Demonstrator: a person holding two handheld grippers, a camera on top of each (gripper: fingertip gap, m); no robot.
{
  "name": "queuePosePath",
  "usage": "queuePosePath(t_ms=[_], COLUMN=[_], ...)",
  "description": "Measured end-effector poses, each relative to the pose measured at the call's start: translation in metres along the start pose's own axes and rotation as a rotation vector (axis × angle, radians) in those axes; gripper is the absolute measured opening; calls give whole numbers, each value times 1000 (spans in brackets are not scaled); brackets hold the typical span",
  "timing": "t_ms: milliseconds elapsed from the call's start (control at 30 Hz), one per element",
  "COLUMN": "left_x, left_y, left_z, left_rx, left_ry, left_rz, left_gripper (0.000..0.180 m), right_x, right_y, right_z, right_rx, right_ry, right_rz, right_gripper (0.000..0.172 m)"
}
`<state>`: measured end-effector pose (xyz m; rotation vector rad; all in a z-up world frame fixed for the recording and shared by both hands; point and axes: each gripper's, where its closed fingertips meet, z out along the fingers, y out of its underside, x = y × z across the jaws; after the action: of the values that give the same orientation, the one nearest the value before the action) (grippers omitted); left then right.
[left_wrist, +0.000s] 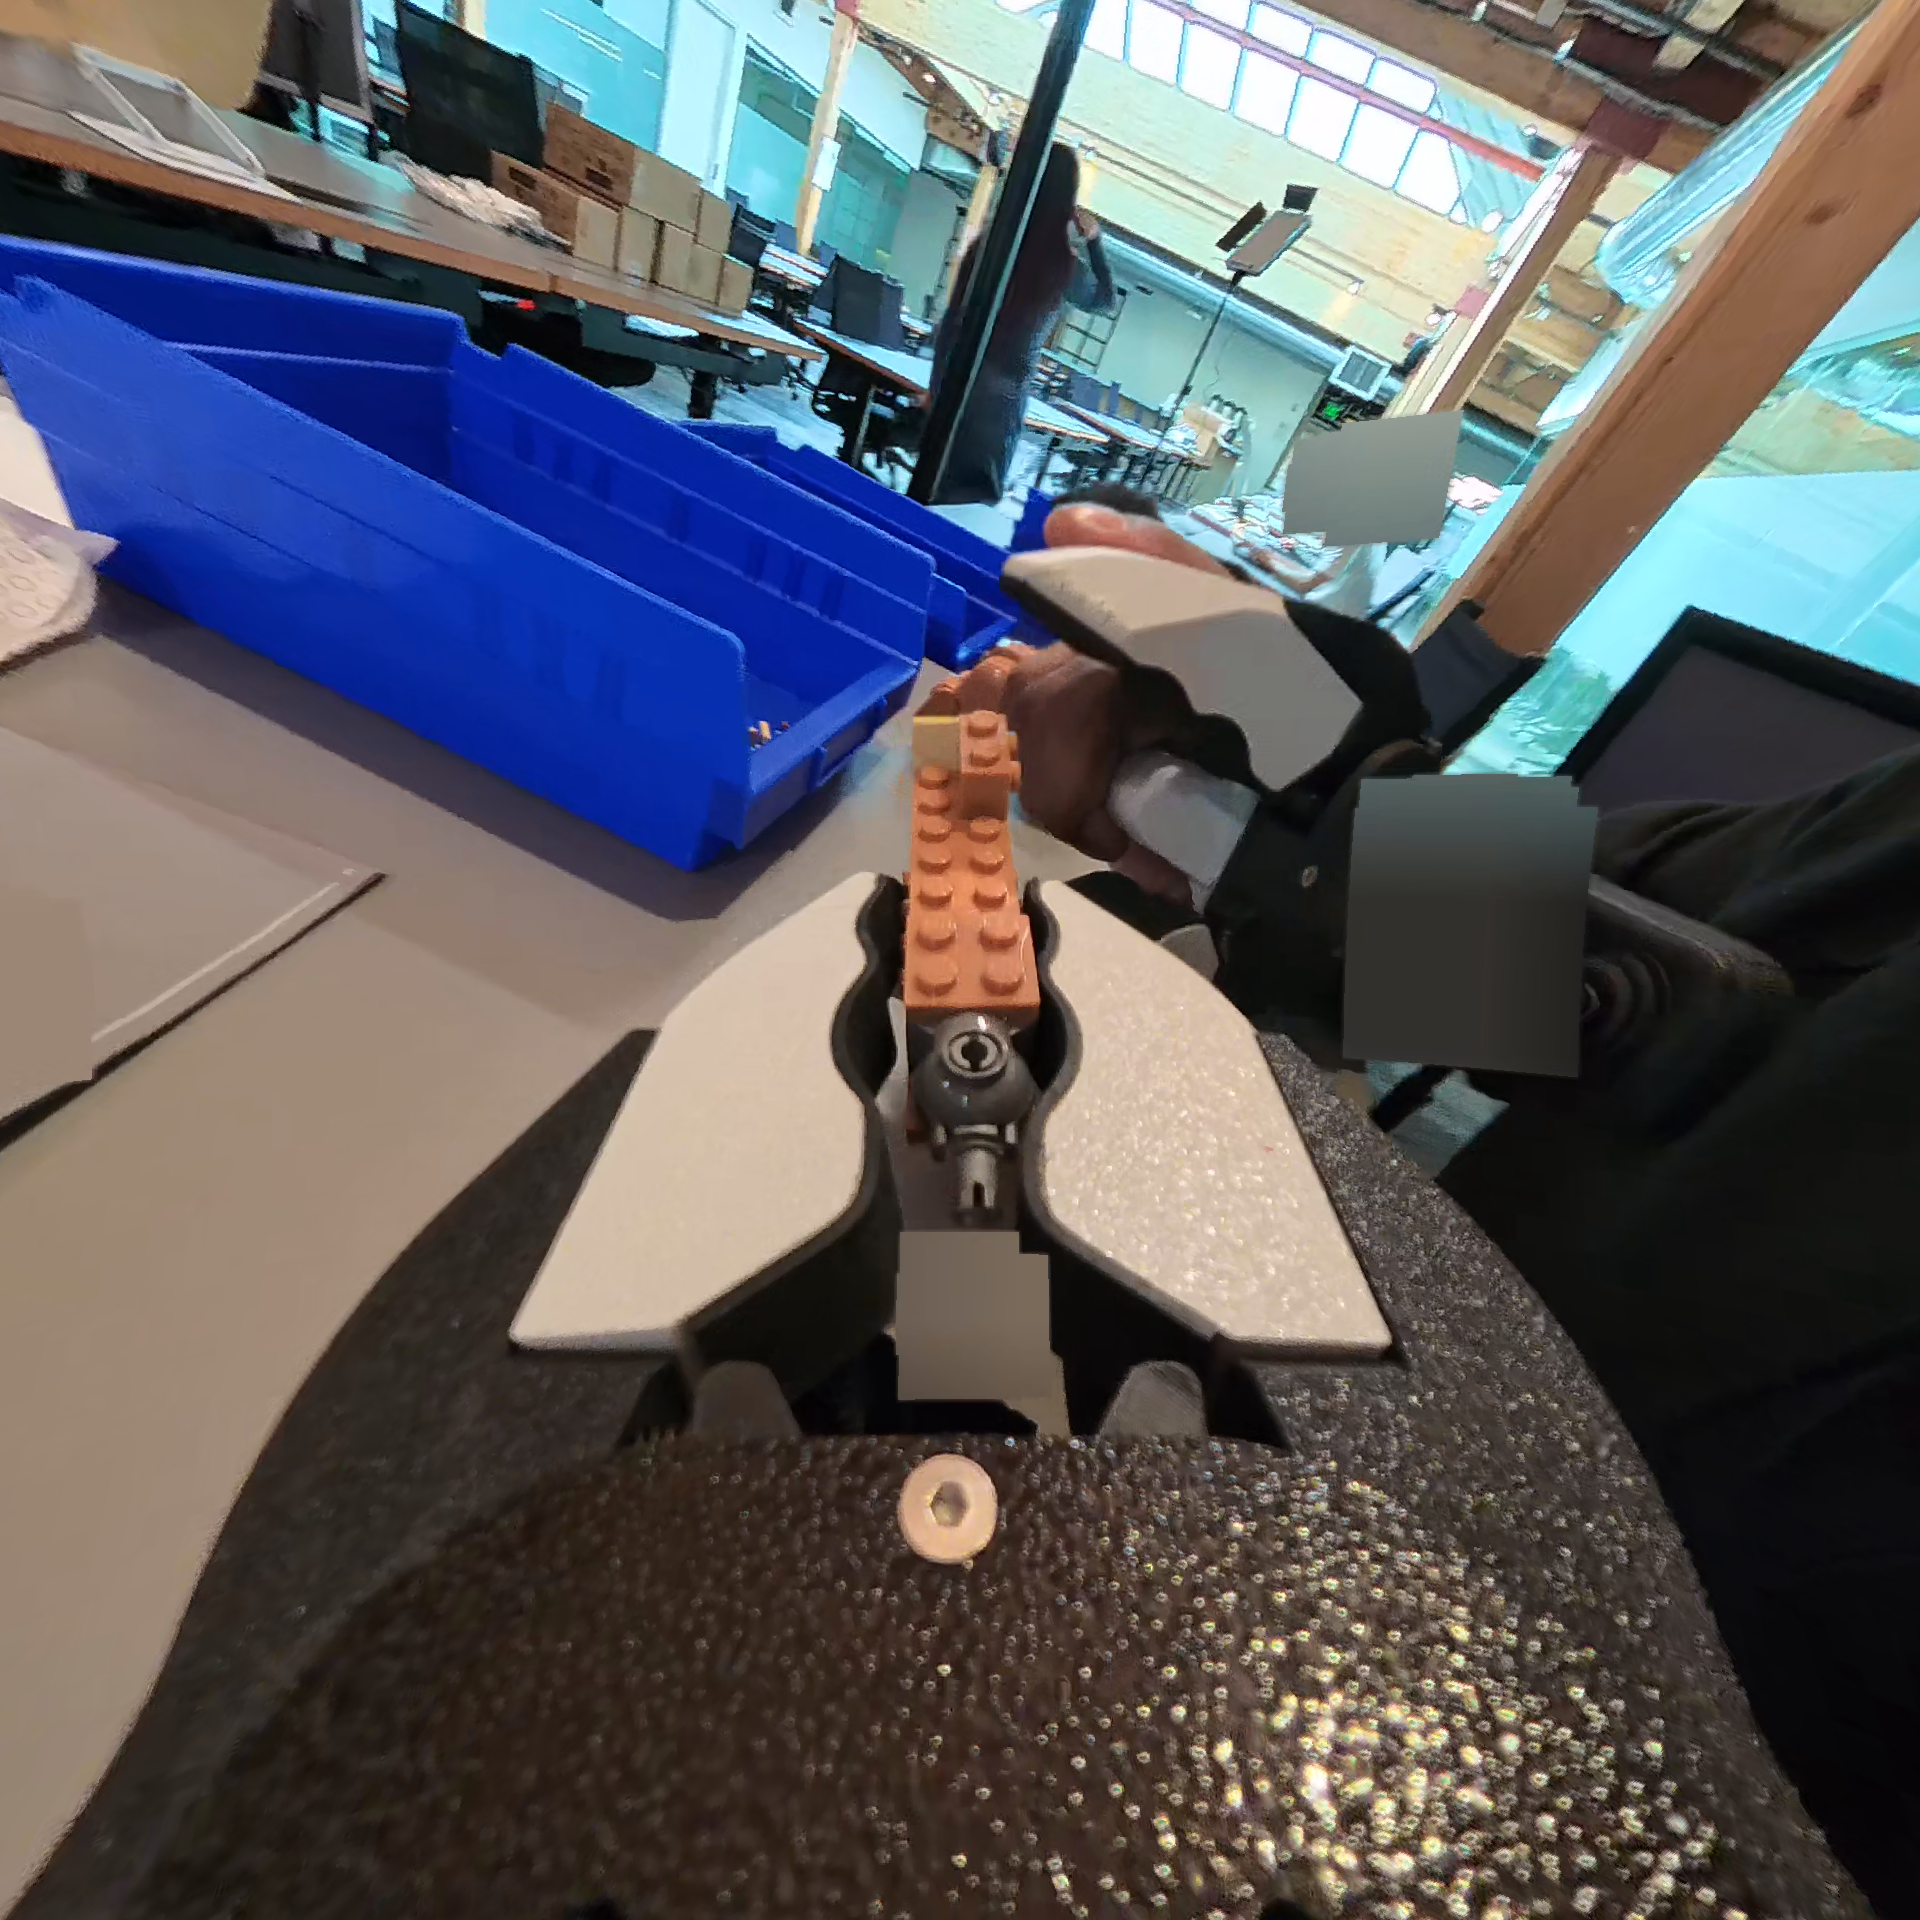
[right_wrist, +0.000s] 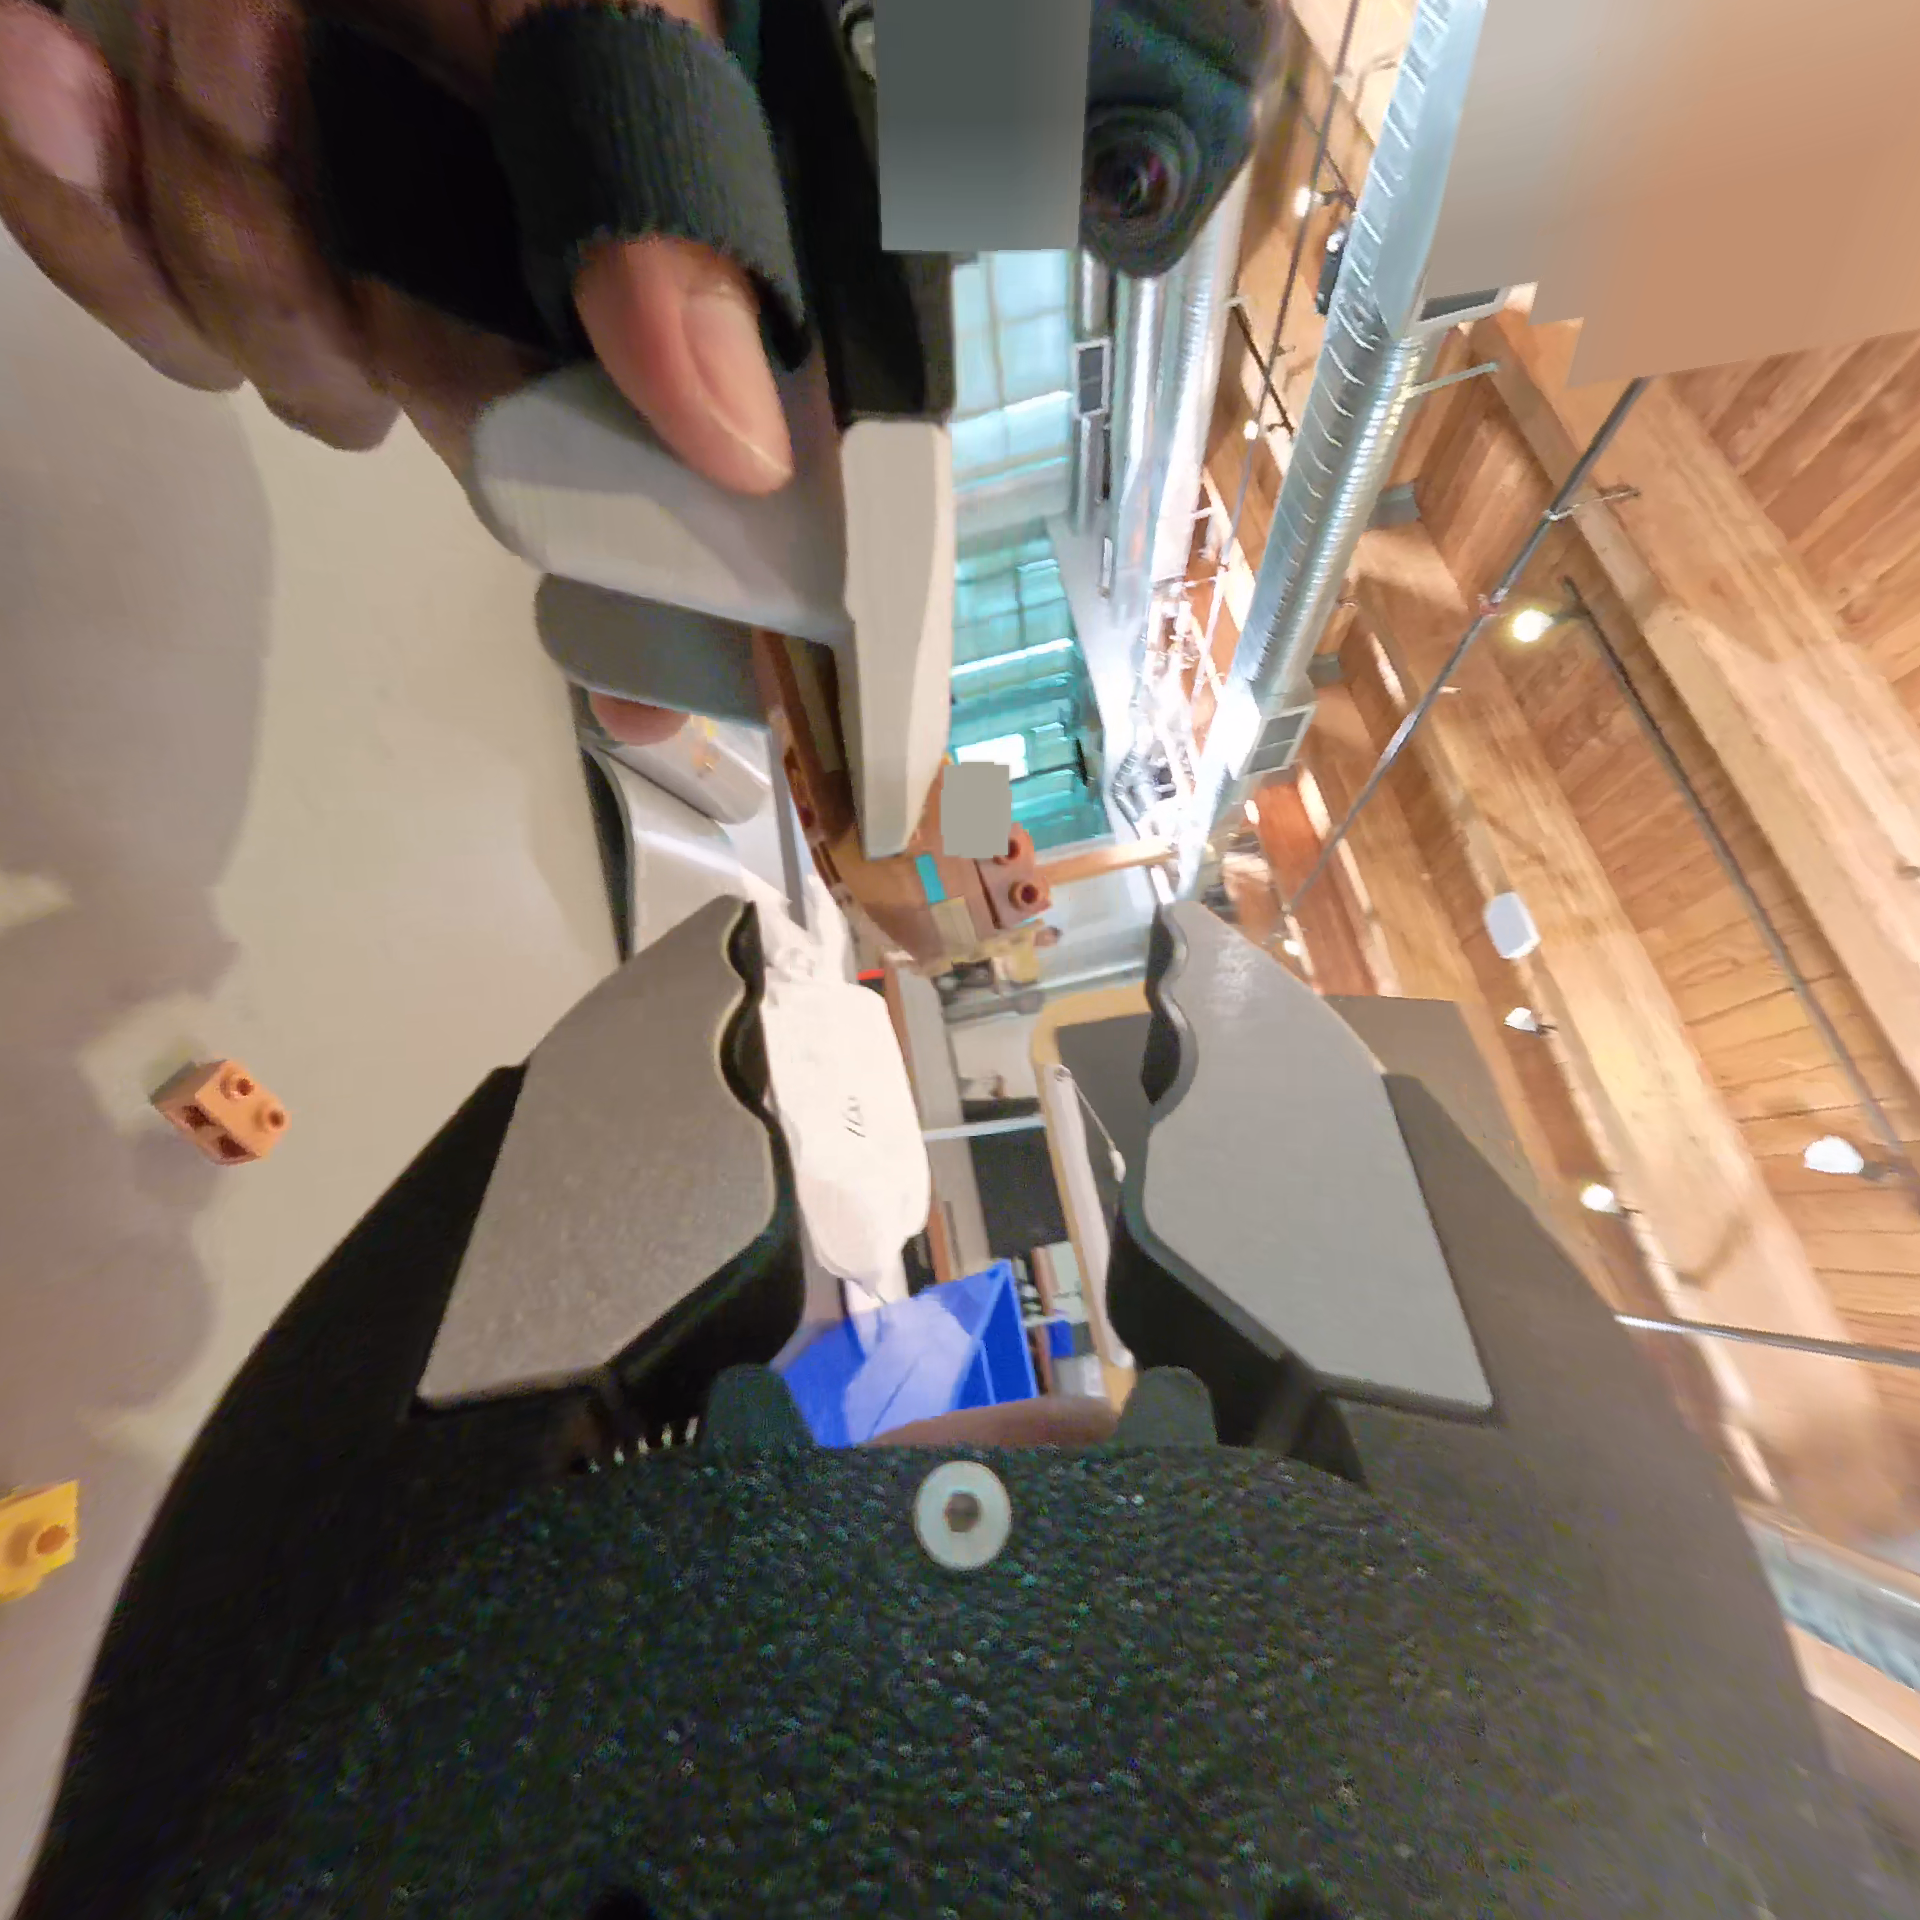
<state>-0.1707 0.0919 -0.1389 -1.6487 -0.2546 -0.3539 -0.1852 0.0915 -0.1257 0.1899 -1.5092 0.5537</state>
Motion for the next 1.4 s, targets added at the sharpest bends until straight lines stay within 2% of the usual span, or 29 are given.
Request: queuePosePath(t_ms=[167,333,600,800,1400], left_x=[7,20,27,25,13], left_y=[5,13,21,26,25], left_z=[-5,-10,-16,-16,-14], left_rx=[-32,-108,-187,-208,-141], left_ry=[141,295,404,408,345], left_rz=[-105,-161,-228,-253,-304], left_gripper=[21,21,21,21,21], right_x=[-5,-10,-14,-23,-26], right_y=[-7,-15,-29,-30,-21], right_z=[-4,-10,-21,-22,-15], right_rx=[92,175,280,278,193], right_ry=[-139,-251,-350,-397,-387], right_rz=[69,118,180,180,150], right_gripper=[71,60,43,35,33])
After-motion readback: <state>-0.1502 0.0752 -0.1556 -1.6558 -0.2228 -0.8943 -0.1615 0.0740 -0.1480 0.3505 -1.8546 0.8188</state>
